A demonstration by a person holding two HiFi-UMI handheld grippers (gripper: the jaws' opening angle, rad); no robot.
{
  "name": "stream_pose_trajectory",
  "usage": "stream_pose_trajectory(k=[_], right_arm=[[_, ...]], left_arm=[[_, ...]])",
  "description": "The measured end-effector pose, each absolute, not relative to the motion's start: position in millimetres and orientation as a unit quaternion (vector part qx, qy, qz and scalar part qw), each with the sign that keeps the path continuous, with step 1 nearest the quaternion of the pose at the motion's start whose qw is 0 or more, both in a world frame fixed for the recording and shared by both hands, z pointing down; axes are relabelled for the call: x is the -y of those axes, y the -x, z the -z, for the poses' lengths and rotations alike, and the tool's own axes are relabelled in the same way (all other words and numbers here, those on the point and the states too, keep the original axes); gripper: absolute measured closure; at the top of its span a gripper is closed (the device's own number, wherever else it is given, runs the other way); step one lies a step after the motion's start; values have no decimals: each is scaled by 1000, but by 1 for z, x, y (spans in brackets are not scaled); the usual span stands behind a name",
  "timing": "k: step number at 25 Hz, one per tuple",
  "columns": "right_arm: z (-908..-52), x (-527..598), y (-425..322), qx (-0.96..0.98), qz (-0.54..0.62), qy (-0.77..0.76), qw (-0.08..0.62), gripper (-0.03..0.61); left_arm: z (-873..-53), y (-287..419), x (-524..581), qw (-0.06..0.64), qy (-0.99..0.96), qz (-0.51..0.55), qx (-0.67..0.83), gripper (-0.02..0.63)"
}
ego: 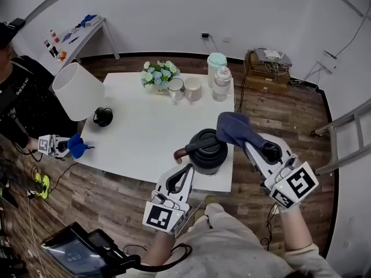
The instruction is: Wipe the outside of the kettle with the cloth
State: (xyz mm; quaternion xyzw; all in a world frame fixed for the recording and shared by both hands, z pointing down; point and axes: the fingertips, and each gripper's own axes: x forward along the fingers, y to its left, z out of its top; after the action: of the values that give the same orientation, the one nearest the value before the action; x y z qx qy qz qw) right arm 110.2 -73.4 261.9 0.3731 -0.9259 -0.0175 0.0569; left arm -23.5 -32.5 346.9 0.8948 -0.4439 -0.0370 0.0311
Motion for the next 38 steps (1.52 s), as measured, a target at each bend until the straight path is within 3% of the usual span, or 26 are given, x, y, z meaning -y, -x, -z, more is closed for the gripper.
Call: stream_pose_trajectory(k=[5, 13, 21, 28, 38], right_arm=[[-303, 16, -96, 906, 65, -408, 87, 515], [-379, -31, -95, 907, -26, -404, 114, 515], [-353, -65, -101, 917, -18, -390, 82, 515], [-357, -115, -132, 906, -19, -406, 115, 515], [-350, -161, -154, 894, -16, -439, 85, 515]], left_arm=[[-356, 19, 21, 23, -891, 35, 452, 607], [-379, 11, -7, 18, -891, 14, 453, 607], [-364, 2, -39, 2, -882, 15, 471, 607], [-359, -25, -94, 7, -878, 21, 479, 607], [-362, -22, -144, -2, -866, 24, 500, 607]])
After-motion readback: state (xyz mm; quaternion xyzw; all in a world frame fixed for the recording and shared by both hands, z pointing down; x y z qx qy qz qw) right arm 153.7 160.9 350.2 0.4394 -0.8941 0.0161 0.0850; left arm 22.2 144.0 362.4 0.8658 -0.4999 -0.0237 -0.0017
